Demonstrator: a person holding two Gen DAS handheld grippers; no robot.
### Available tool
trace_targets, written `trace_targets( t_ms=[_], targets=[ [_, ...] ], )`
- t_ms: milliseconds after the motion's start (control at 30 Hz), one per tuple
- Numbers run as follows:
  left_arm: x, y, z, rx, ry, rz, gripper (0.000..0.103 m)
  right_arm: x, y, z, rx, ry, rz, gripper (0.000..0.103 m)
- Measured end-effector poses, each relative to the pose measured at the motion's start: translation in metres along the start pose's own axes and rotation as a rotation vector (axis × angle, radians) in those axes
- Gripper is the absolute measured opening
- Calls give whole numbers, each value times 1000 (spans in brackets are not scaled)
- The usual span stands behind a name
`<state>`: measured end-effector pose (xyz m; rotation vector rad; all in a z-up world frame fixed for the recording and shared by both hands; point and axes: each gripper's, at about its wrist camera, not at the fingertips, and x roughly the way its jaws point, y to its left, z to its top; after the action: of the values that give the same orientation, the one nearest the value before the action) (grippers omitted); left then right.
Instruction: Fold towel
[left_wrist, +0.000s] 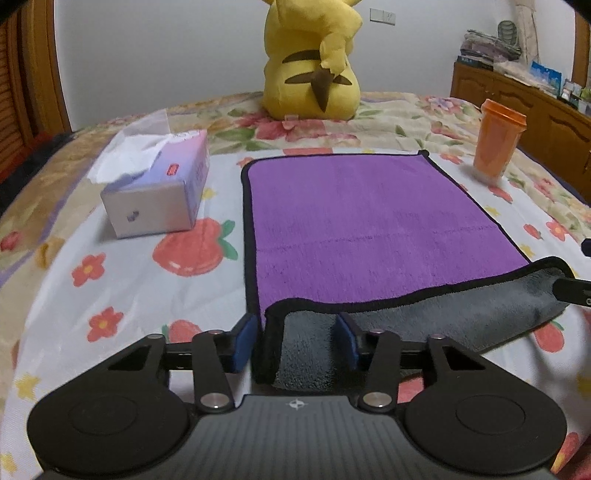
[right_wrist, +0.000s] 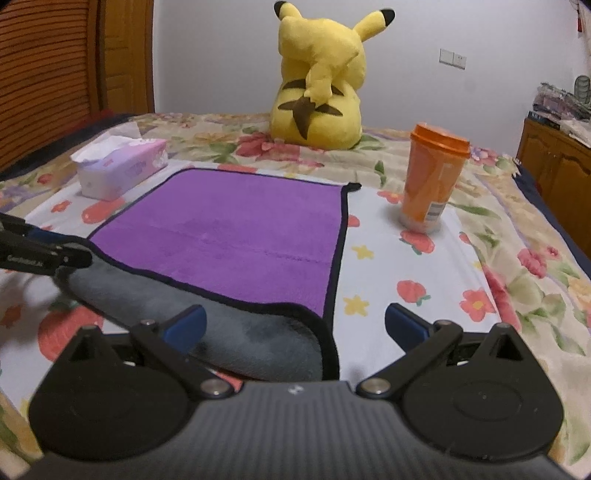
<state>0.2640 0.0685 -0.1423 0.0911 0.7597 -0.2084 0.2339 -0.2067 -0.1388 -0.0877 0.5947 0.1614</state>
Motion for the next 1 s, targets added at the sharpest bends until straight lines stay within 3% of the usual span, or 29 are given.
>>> trace_targets(
  t_ms=[100, 433, 533, 733, 833, 900, 933, 1000],
  targets=[
    [0, 1, -1, -9, 3, -2, 49, 5, -2, 0, 8, 30, 12, 90],
    [0, 2, -3, -17, 16, -26, 36, 26, -18, -1, 91, 143, 89, 85],
    [-1, 1, -3, -13, 15, -35, 27, 30, -21, 1, 99, 163, 115, 77],
    [-3, -2, -3, -8, 7, -54, 10, 33, -21, 5, 81, 191, 149, 45],
    [-6, -4, -2, 2, -5, -56, 9, 31, -20, 7, 53, 189, 145, 21],
    [-10, -5, 0, 7, -22, -58, 8, 30, -20, 8, 38, 183, 148, 18],
    [-12, -5, 1, 7, -33, -61, 8, 29, -20, 8, 30, 181, 150, 6],
    [-18, -6, 3, 11, -56, -67, 8, 27, -19, 9, 16, 172, 151, 5]
  ],
)
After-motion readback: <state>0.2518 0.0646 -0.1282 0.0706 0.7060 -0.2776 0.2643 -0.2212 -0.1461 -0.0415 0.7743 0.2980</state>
